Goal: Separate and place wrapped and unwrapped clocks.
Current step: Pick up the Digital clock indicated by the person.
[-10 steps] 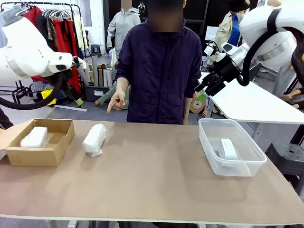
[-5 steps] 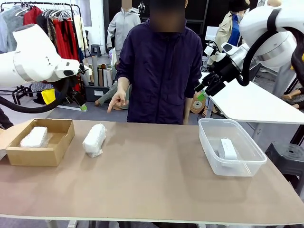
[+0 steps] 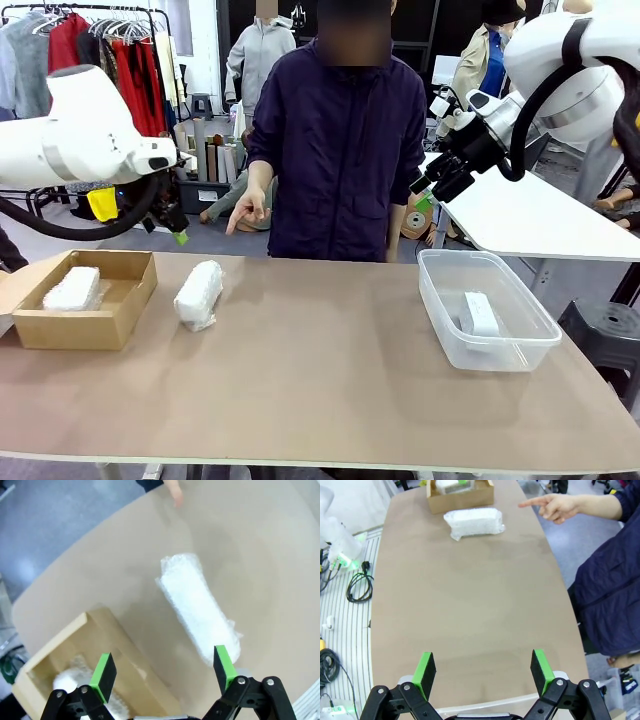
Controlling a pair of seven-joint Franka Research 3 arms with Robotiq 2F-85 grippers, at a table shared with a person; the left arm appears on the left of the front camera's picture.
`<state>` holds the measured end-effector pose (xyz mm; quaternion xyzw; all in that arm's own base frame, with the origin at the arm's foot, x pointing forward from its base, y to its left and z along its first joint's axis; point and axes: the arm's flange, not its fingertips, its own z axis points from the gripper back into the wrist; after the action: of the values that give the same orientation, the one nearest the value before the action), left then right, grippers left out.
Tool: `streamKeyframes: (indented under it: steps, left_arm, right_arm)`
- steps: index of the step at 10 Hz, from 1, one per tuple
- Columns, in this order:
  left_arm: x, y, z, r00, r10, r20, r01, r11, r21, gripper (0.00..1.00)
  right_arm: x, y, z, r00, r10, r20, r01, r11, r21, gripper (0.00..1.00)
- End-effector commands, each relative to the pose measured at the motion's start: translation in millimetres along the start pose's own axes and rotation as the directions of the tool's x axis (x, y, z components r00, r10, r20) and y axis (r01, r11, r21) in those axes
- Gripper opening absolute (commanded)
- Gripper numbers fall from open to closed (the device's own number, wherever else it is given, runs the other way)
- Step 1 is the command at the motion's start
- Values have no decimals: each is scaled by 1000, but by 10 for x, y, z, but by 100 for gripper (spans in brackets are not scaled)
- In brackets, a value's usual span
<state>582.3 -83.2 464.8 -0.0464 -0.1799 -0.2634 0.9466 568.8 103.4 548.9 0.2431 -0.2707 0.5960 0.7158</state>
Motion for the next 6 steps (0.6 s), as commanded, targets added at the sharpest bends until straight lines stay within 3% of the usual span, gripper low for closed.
streamKeyframes:
  steps: [1,3,6]
  left_arm:
    - [172,-110,-143,986,167,20,-168,985,45,100]
    - [210,-178,-408,962,272,38,-273,962,23,100]
    - [252,-172,-767,938,347,17,-346,931,113,100]
  right_arm:
    - [3,1,2,1000,1,0,-1,1000,0,100]
    - [3,1,2,1000,1,0,-1,1000,0,100]
    - [3,1,2,1000,1,0,-1,1000,0,100]
